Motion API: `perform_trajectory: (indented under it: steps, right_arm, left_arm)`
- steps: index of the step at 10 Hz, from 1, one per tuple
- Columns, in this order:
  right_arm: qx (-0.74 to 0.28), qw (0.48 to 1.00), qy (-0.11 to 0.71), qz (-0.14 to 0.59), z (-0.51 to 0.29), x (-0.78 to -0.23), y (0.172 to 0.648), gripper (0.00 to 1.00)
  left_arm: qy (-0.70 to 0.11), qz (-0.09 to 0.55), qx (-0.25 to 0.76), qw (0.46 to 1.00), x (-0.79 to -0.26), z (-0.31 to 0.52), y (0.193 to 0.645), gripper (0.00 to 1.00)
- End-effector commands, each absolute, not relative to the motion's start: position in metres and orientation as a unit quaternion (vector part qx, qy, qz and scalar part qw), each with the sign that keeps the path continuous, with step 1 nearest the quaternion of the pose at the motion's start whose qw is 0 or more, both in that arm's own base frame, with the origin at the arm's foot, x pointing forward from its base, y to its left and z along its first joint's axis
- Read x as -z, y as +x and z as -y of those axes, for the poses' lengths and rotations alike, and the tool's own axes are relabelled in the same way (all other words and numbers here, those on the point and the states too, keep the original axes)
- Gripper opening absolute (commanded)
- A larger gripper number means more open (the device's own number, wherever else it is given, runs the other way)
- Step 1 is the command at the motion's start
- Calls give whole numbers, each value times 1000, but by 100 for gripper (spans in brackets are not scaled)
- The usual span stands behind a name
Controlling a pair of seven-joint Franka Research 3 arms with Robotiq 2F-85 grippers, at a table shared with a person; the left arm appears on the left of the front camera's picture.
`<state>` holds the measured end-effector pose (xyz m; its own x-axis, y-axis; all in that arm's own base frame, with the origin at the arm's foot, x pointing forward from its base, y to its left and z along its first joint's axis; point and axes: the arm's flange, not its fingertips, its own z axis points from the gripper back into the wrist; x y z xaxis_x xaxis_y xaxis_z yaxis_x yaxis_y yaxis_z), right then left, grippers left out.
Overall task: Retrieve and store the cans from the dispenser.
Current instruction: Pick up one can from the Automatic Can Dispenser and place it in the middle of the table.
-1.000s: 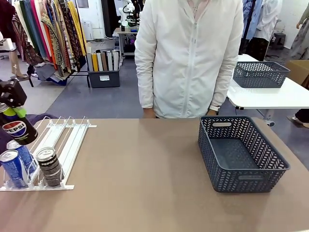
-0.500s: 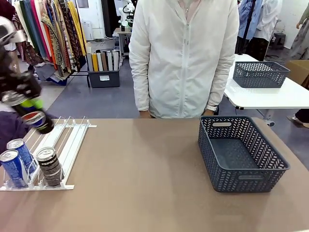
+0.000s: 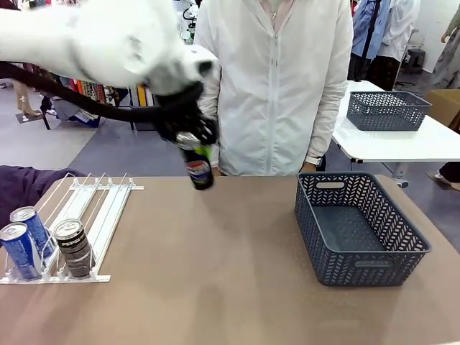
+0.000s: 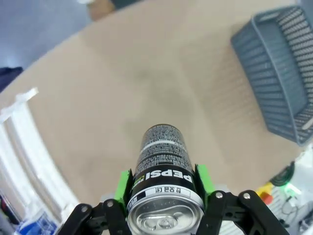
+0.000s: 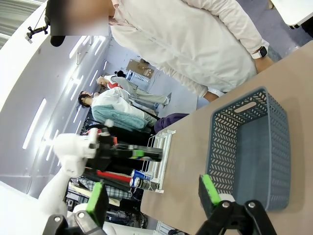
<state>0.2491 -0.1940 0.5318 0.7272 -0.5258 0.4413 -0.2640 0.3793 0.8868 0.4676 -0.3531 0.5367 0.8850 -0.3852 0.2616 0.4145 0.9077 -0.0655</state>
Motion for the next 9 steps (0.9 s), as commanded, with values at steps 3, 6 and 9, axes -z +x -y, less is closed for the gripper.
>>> perform_trajectory:
  steps: [3, 6, 9]
  right_arm:
    - [83, 740, 555, 371, 194, -535, 252, 100]
    - [83, 740, 555, 371, 194, -535, 252, 100]
    - [83, 740, 555, 371, 194, -535, 252, 100]
  left_arm:
    - [-43, 50, 281, 957, -466, 412, 525, 0]
    - [-17, 33, 296, 955, -423, 418, 530, 0]
    - [-10, 14, 323, 946, -414, 422, 528, 0]
